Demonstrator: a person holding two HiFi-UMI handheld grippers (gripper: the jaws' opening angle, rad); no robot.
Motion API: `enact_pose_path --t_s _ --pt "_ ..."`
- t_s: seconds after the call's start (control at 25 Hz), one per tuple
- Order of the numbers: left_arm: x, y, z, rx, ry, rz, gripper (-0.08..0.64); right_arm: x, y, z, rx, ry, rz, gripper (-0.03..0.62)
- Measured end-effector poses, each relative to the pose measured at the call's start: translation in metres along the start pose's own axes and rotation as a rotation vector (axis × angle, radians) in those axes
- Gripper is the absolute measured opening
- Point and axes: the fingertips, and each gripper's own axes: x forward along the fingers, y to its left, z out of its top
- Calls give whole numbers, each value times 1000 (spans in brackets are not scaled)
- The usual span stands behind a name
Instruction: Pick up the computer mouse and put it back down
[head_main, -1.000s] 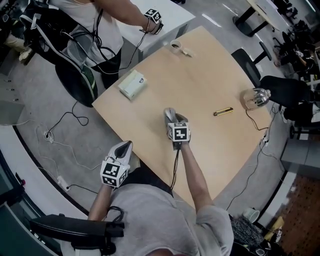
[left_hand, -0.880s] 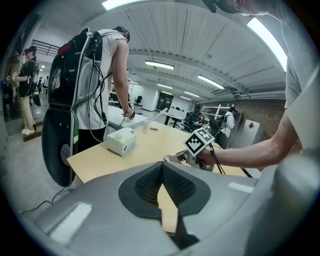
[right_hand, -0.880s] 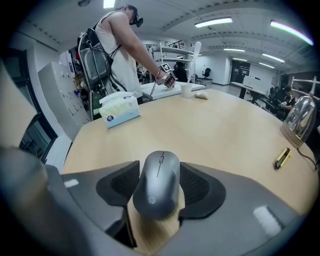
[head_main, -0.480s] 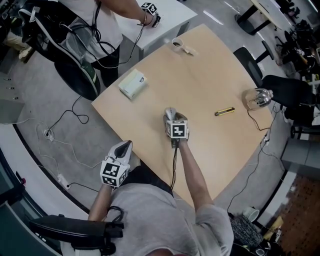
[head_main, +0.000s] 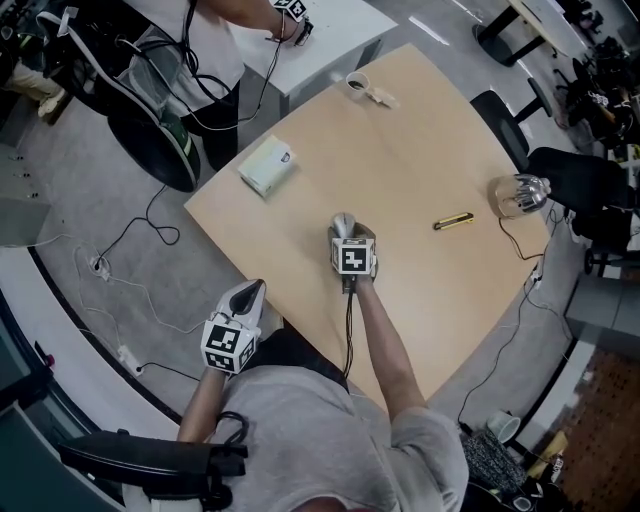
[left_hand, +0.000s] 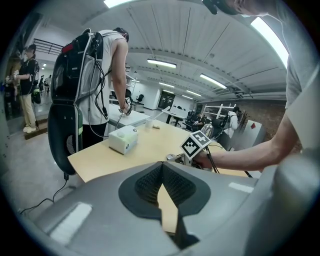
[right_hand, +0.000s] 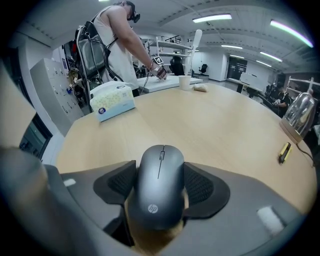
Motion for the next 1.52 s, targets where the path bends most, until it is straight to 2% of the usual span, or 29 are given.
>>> enact_pose_path --t_s 0.6,0.92,1.52 --pt "-4 2 -4 6 -21 11 19 1 -2 -7 20 -7 -3 295" --pt "-7 -5 4 21 -34 2 20 -17 -3 4 51 -40 8 295" --pt "-24 -16 17 46 -81 -8 18 -75 12 30 56 -170 29 295"
